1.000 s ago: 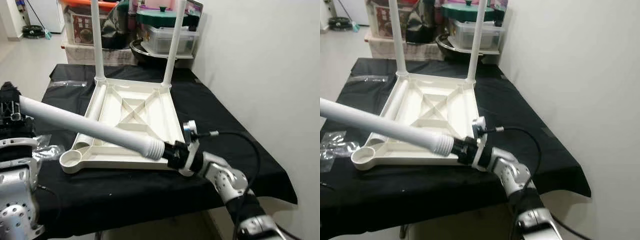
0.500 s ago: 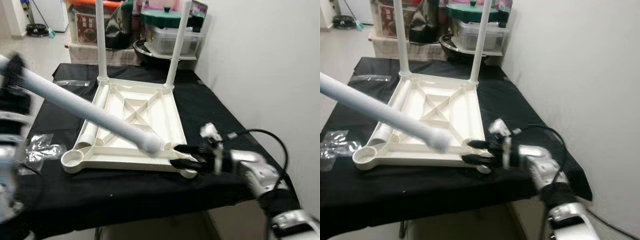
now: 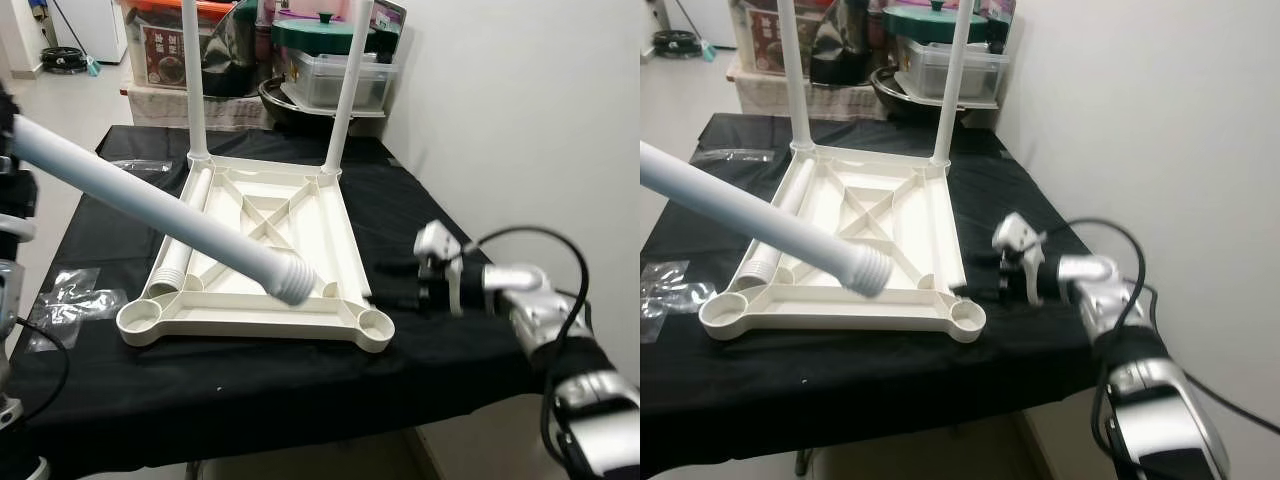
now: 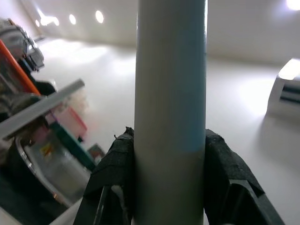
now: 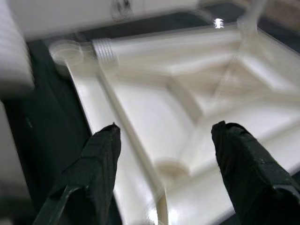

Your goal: Building children table

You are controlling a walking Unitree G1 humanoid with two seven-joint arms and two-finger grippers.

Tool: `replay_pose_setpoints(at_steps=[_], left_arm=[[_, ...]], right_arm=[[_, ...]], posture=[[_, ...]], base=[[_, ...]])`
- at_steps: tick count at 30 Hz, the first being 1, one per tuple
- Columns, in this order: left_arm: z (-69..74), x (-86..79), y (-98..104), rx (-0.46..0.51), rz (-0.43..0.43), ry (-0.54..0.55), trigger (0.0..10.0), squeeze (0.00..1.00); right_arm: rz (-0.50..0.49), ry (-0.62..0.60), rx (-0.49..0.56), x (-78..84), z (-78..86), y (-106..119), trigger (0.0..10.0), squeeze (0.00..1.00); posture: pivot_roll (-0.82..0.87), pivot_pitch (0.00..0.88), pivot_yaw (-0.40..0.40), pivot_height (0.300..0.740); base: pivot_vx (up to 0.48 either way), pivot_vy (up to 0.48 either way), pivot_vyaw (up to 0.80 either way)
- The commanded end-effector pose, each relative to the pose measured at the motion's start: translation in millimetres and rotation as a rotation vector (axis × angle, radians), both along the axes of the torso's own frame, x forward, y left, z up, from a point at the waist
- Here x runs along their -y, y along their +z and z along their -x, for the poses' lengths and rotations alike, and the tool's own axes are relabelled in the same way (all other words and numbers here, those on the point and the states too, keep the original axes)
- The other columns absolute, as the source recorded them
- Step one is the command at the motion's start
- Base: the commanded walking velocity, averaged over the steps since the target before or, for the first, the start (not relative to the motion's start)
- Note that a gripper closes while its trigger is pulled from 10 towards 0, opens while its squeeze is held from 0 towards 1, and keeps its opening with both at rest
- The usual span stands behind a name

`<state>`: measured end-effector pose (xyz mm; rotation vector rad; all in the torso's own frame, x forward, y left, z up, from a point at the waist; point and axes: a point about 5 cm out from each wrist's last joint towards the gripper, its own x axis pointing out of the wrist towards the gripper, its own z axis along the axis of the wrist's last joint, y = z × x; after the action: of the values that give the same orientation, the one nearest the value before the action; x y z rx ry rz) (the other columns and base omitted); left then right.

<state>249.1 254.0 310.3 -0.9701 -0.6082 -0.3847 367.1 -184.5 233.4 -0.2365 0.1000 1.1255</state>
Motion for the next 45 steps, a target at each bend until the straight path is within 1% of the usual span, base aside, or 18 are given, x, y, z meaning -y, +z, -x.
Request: replay_pose_setpoints(at_steps=[1, 3, 4, 7, 10, 11, 13, 14, 15, 18, 19, 20, 29, 33, 38, 43, 44, 45], left_arm=[[-5.5, 9.2, 2, -0.007, -0.066, -0.038, 10.0, 0.00], [-6.6, 10.9, 2, -0.009, -0.080, -0.045, 10.0, 0.00], [-10.1, 23.3, 4, -0.009, -0.142, -0.083, 10.0, 0.00], [-12.7, 38.2, 5, -0.005, -0.200, -0.127, 10.0, 0.00], [-13.7, 42.3, 5, -0.006, -0.213, -0.135, 10.0, 0.00], [-14.8, 46.7, 4, -0.008, -0.220, -0.154, 10.0, 0.00], [-14.8, 46.7, 4, -0.008, -0.220, -0.154, 10.0, 0.00], [-15.9, 52.1, 4, -0.008, -0.228, -0.179, 10.0, 0.00], [-15.9, 52.1, 4, -0.008, -0.228, -0.179, 10.0, 0.00], [-19.8, 66.2, 3, 0.001, -0.259, -0.245, 10.0, 0.00], [-19.8, 66.2, 3, 0.001, -0.259, -0.245, 10.0, 0.00], [-22.3, 71.3, 1, 0.000, -0.278, -0.267, 10.0, 0.00], [-22.9, 74.7, 1, 0.007, -0.283, -0.286, 10.0, 0.00], [-28.3, 84.2, -5, -0.001, -0.278, -0.338, 10.0, 0.00], [-30.9, 91.0, -9, -0.003, -0.279, -0.365, 10.0, 0.00], [-34.9, 95.8, -11, -0.004, -0.281, -0.375, 10.0, 0.00], [-36.1, 97.3, -12, -0.005, -0.280, -0.379, 10.0, 0.00], [-36.1, 97.3, -12, -0.005, -0.280, -0.379, 10.0, 0.00]], right_arm=[[-0.061, 0.042, 0.018, -3.4, -0.8, 19, 10.0, 0.00], [-0.069, 0.060, 0.030, -4.7, -2.0, 25, 10.0, 0.00], [-0.150, 0.054, 0.004, -23.7, -11.1, 55, 10.0, 0.00], [-0.208, 0.117, -0.055, -47.9, -10.5, 78, 10.0, 0.00], [-0.232, 0.162, -0.087, -54.3, -7.9, 82, 10.0, 0.00], [-0.240, 0.225, -0.126, -65.3, -3.2, 83, 10.0, 0.00], [-0.240, 0.225, -0.126, -65.3, -3.2, 83, 10.0, 0.00], [-0.216, 0.297, -0.167, -79.6, 3.7, 76, 10.0, 0.00], [-0.216, 0.297, -0.167, -79.6, 3.7, 76, 10.0, 0.00], [-0.133, 0.412, -0.302, -116.4, 20.5, 44, 10.0, 0.00], [-0.133, 0.412, -0.302, -116.4, 20.5, 44, 10.0, 0.00], [-0.102, 0.432, -0.359, -128.0, 25.6, 29, 10.0, 0.00], [-0.083, 0.428, -0.397, -134.2, 29.3, 20, 10.0, 0.00], [-0.090, 0.428, -0.430, -152.0, 38.5, 14, 10.0, 0.00], [-0.109, 0.421, -0.475, -163.2, 44.8, 11, 10.0, 0.00], [-0.101, 0.442, -0.540, -177.1, 58.9, 0, 10.0, 0.00], [-0.103, 0.444, -0.552, -181.4, 62.7, -5, 4.6, 0.00], [-0.103, 0.444, -0.552, -181.4, 62.7, -5, 4.6, 0.00]], posture=[[0.12, 0.000, -0.129, 0.740], [0.12, 0.000, -0.129, 0.740], [0.11, 0.000, -0.125, 0.740], [0.11, 0.000, -0.125, 0.740], [0.11, 0.000, -0.125, 0.740], [0.11, 0.000, -0.124, 0.740], [0.11, 0.000, -0.124, 0.740], [0.11, 0.000, -0.120, 0.740], [0.11, 0.000, -0.120, 0.740], [0.10, 0.000, -0.120, 0.740], [0.10, 0.000, -0.120, 0.740], [0.10, 0.000, -0.120, 0.740], [0.10, 0.000, -0.117, 0.740], [0.08, 0.000, -0.108, 0.740], [0.07, 0.000, -0.110, 0.740], [0.06, 0.000, -0.108, 0.740], [0.06, 0.000, -0.107, 0.740], [0.06, 0.000, -0.107, 0.740]], base=[[0.000, 0.000, 0.00], [0.000, 0.000, 0.00], [0.000, 0.000, 0.00], [0.000, 0.000, 0.00], [0.000, 0.000, 0.00], [0.000, 0.000, 0.00], [0.000, 0.000, 0.00], [0.000, 0.000, 0.00], [0.000, 0.000, 0.00], [0.000, 0.000, 0.00], [0.000, 0.000, 0.00], [0.000, 0.000, 0.00], [0.000, 0.000, 0.00], [0.000, 0.000, 0.00], [0.000, 0.000, 0.00], [0.000, 0.000, 0.00], [0.000, 0.000, 0.00], [0.000, 0.000, 0.00]])
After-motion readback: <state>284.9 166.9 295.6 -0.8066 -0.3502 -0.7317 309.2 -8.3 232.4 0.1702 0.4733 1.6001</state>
